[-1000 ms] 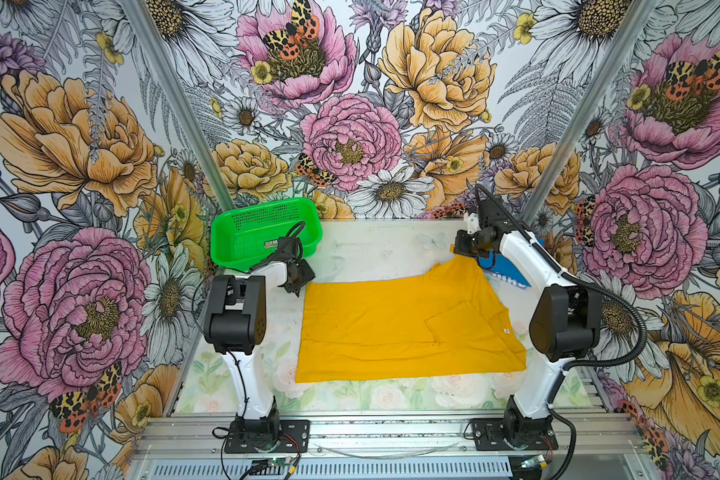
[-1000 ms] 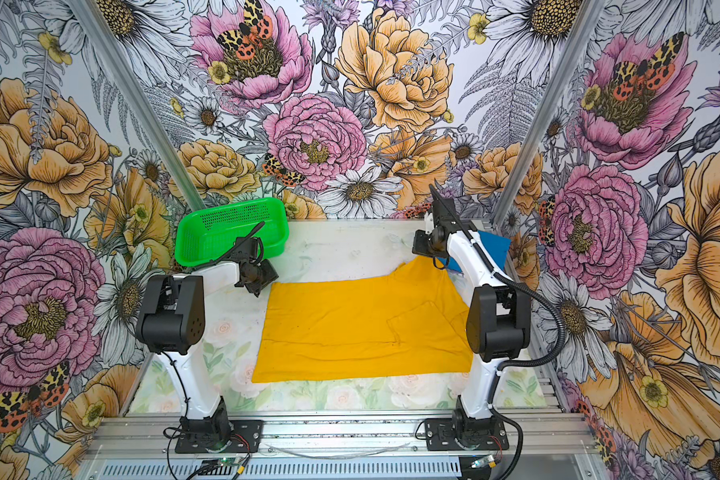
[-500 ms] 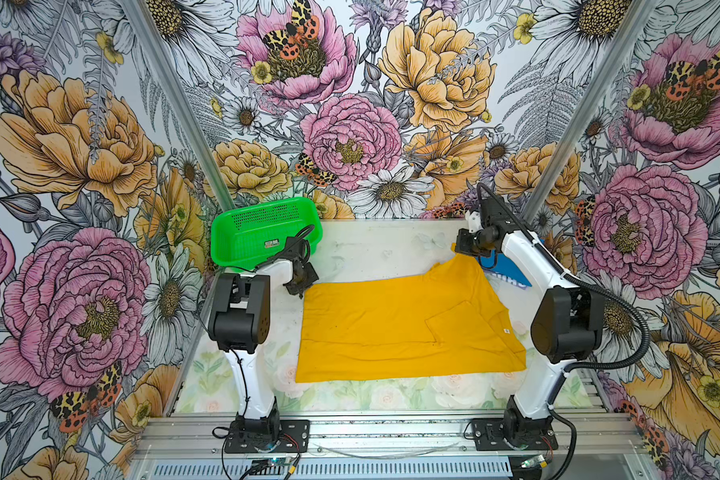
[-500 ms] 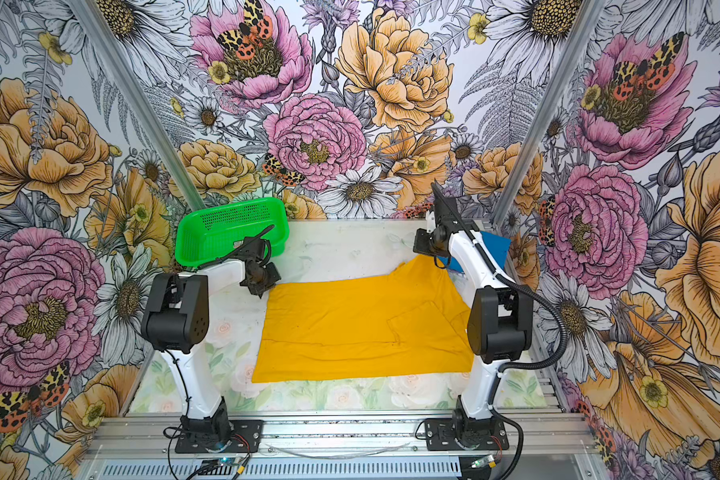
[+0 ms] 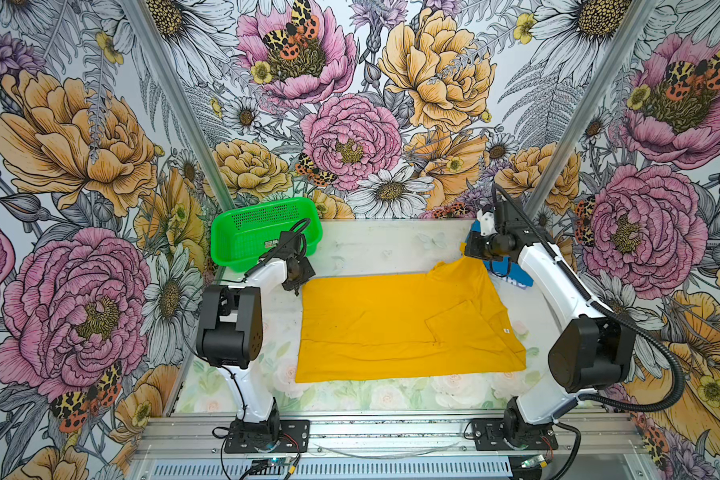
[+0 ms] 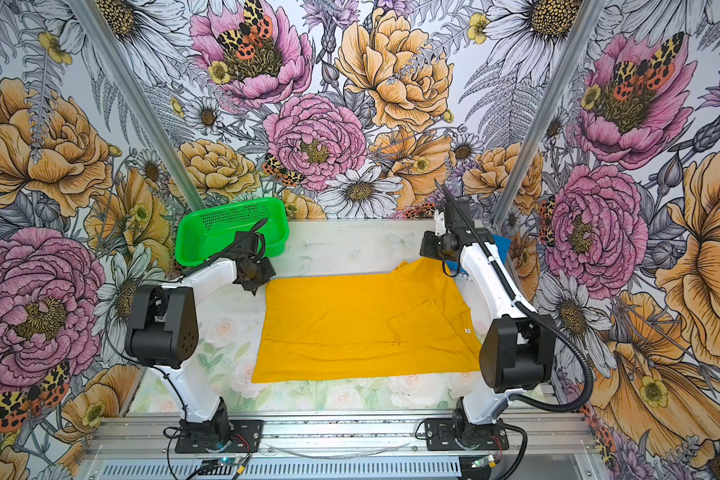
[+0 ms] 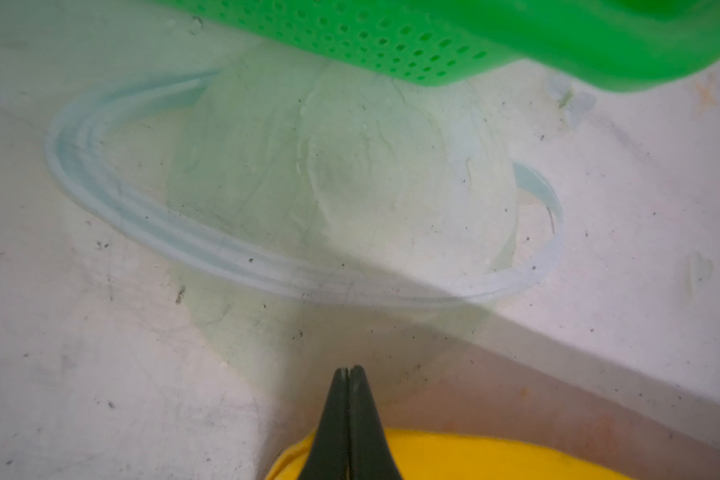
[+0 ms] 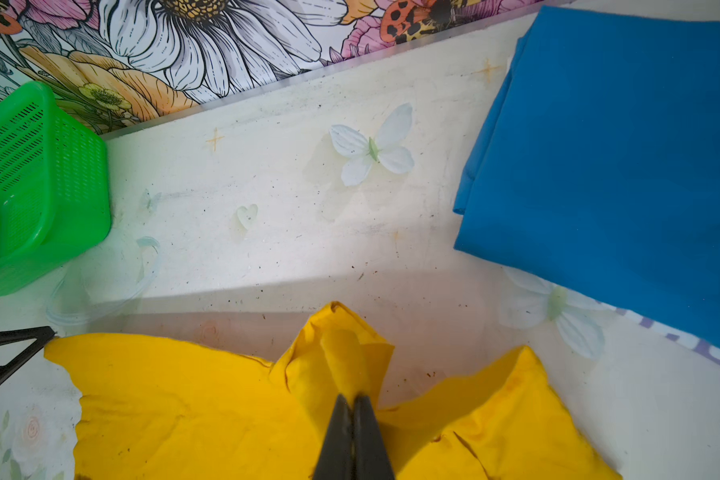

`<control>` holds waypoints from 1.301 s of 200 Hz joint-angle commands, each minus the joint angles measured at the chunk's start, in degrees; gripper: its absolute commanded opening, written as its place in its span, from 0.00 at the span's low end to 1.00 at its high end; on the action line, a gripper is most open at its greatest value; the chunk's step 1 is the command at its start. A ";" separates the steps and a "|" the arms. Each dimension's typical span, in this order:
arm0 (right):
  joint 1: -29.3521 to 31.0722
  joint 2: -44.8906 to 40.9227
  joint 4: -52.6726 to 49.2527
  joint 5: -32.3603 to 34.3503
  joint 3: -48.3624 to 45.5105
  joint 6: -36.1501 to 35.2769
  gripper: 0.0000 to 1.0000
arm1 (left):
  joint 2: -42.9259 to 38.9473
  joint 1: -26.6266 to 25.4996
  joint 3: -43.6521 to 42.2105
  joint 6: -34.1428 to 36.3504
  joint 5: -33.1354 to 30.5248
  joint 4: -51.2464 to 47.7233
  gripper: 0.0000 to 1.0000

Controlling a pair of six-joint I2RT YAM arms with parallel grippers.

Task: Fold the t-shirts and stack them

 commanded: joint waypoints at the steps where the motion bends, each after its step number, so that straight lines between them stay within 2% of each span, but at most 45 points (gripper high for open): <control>1: -0.62 -4.86 0.36 1.77 -3.30 -0.64 0.00 | -4.15 -0.93 -2.43 -0.09 -2.64 -0.18 0.00; 84: -0.66 -24.51 0.63 5.31 -21.15 2.84 0.00 | -15.10 -6.08 -14.12 -1.88 -7.18 0.29 0.00; 169: -0.71 -41.70 2.73 7.90 -43.73 12.45 0.00 | -28.66 -8.53 -27.74 -6.54 -11.72 -0.08 0.00; 213: -0.63 -50.98 2.57 10.33 -48.58 17.63 0.00 | -32.96 -9.69 -31.79 -6.98 -11.72 -1.36 0.00; 253: -0.59 -51.89 2.53 10.43 -49.88 18.95 0.00 | -35.37 -11.07 -33.99 -7.18 -11.72 -2.74 0.00; 260: -0.57 -51.97 2.55 10.43 -50.02 18.92 0.00 | -36.11 -11.48 -34.36 -7.26 -13.54 -3.13 0.00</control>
